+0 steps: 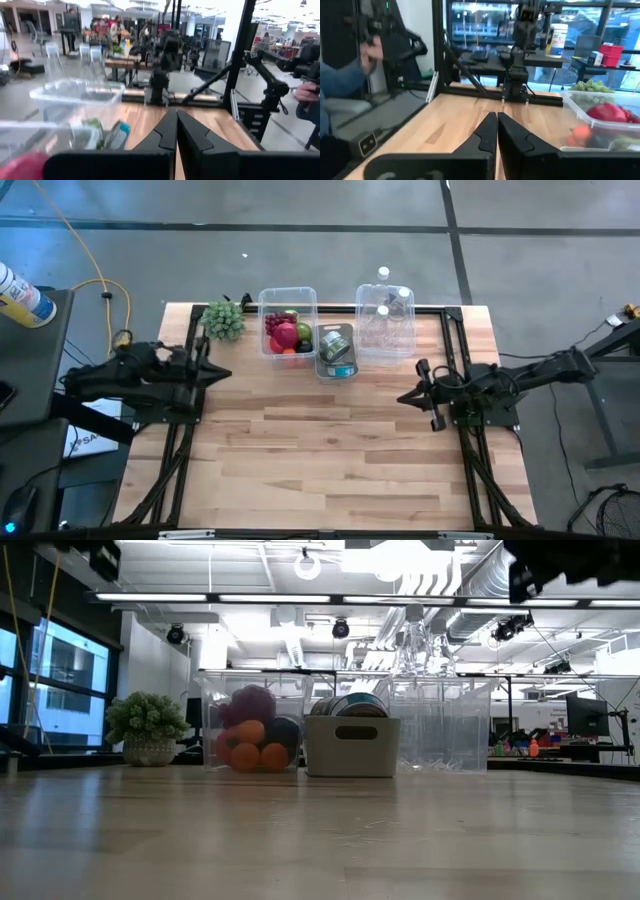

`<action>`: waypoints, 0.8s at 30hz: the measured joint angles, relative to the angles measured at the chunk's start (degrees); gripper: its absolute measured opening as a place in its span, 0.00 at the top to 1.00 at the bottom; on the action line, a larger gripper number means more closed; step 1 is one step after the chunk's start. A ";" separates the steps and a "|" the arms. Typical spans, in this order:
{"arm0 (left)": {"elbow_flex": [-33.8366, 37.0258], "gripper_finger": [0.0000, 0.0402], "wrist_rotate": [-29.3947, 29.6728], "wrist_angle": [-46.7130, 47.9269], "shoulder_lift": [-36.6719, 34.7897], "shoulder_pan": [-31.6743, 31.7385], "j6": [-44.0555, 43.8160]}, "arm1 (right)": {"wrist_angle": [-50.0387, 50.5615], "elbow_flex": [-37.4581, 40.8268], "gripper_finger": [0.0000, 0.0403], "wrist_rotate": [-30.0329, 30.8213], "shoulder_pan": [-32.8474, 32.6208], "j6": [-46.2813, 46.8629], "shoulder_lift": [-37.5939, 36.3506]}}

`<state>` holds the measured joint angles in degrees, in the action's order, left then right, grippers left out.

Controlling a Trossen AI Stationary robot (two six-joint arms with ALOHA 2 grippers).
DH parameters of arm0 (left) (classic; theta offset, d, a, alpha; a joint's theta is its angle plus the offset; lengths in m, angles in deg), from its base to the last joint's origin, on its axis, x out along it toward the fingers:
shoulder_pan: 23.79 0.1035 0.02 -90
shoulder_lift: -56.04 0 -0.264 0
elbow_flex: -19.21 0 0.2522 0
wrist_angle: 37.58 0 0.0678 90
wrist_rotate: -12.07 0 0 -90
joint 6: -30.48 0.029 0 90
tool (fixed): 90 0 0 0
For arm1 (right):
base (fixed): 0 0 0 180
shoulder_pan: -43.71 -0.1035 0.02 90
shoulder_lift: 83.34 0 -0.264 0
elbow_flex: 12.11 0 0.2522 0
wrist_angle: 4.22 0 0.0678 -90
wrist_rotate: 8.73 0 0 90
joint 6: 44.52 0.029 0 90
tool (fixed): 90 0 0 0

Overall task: Pick & Place Food Item
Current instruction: Return to Home Position

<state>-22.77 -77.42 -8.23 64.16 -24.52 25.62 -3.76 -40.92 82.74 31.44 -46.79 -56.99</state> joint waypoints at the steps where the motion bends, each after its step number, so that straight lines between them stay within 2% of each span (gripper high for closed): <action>1: 1.77 1.00 0.02 -0.69 -0.73 0.00 -0.49 | -1.47 1.61 0.99 -0.07 0.17 0.80 -1.08; 7: 9.80 1.00 0.02 -3.54 -5.23 0.00 -1.19 | -7.27 8.88 0.99 0.34 0.41 3.66 -5.26; 10: 13.17 1.00 -0.05 -3.57 -7.12 0.01 -4.41 | -8.76 11.31 0.99 2.79 0.41 4.64 -6.37; 16: 19.97 1.00 0.00 -7.60 -7.90 -0.04 -7.47 | -8.85 14.38 0.99 3.96 0.39 6.08 -7.24; 24: 25.53 1.00 4.32 -13.93 -7.89 -0.04 -6.82 | -8.28 14.51 0.99 2.93 -0.01 5.95 -8.25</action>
<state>2.76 -73.10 -22.16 56.27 -24.57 18.80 -12.04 -26.41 85.68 31.43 -40.84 -65.24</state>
